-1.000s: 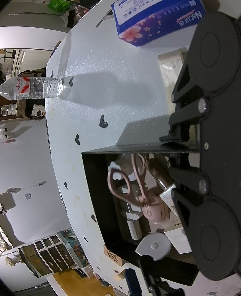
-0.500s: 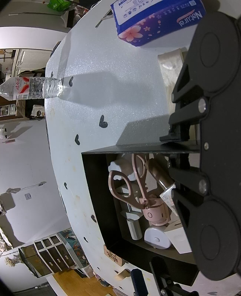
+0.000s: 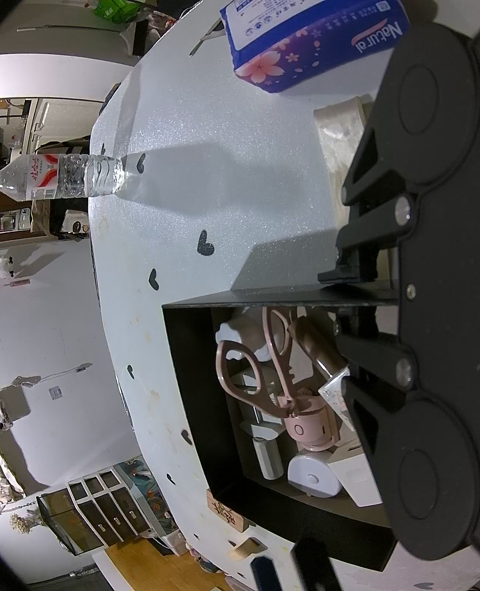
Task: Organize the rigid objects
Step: 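Carry the white tape measure into the black box and release it, then move the left tool to the carved wooden square tile and grasp it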
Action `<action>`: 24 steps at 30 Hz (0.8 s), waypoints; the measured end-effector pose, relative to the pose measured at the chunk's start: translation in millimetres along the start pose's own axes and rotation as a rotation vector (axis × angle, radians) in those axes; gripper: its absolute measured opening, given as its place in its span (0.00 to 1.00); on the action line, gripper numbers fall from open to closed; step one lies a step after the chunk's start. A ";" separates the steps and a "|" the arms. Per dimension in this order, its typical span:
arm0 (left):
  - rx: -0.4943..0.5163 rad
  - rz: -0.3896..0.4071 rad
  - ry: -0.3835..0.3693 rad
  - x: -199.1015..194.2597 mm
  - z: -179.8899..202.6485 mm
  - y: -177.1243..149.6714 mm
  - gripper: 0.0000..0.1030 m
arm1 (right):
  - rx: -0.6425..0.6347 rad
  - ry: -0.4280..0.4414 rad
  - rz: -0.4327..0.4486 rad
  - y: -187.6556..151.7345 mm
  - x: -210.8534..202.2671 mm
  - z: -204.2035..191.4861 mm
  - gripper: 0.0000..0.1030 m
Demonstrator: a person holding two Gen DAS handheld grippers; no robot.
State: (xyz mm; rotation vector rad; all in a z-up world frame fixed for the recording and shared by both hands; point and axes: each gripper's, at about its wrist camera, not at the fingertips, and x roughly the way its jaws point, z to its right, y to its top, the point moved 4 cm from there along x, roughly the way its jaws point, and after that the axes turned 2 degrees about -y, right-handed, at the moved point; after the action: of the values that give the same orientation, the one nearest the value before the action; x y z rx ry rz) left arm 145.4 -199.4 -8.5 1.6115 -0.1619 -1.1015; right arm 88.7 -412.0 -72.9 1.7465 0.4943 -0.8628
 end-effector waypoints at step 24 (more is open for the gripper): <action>-0.236 0.107 0.253 1.1 -120.6 24.5 1.00 | 0.003 -0.001 -0.010 -0.8 4.3 0.7 0.08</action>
State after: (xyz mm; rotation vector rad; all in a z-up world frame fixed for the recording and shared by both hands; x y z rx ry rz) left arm 242.7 -125.0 4.2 1.4958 0.0474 -0.7952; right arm 90.8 -412.8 -76.7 1.7472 0.5014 -0.8714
